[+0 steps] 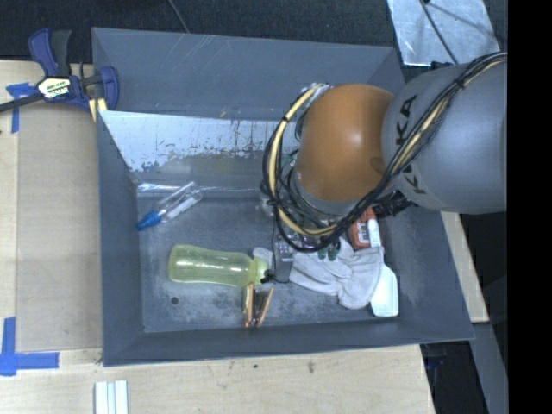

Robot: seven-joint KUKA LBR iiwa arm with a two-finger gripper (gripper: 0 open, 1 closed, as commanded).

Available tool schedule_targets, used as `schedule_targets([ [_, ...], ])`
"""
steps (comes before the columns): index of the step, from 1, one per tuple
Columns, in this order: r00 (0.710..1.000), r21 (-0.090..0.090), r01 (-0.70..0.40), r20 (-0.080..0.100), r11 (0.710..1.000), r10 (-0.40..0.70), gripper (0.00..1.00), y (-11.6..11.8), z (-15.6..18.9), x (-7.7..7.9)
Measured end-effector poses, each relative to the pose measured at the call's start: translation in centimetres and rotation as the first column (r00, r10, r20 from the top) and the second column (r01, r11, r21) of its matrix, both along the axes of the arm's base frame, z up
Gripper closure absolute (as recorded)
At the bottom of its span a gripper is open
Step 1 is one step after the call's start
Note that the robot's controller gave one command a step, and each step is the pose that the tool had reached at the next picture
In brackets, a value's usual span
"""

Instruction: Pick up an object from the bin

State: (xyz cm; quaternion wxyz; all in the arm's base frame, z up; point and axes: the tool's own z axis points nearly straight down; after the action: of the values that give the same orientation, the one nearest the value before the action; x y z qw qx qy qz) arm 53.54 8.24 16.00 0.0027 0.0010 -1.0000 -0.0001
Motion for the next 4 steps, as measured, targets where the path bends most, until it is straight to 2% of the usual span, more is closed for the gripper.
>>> schedule_targets([
  [1,1.0,0.001,0.002,0.008,1.0,-0.002,0.0,0.0,0.5,0.2],
  [2,1.0,0.002,0.0,0.018,1.0,0.0,0.0,0.8,-3.2,0.1],
  [3,0.999,0.001,-0.036,0.004,0.999,0.036,0.0,1.5,-7.3,-0.6],
  [4,0.999,0.003,-0.042,0.001,0.999,0.042,0.0,1.9,-9.0,-0.5],
])
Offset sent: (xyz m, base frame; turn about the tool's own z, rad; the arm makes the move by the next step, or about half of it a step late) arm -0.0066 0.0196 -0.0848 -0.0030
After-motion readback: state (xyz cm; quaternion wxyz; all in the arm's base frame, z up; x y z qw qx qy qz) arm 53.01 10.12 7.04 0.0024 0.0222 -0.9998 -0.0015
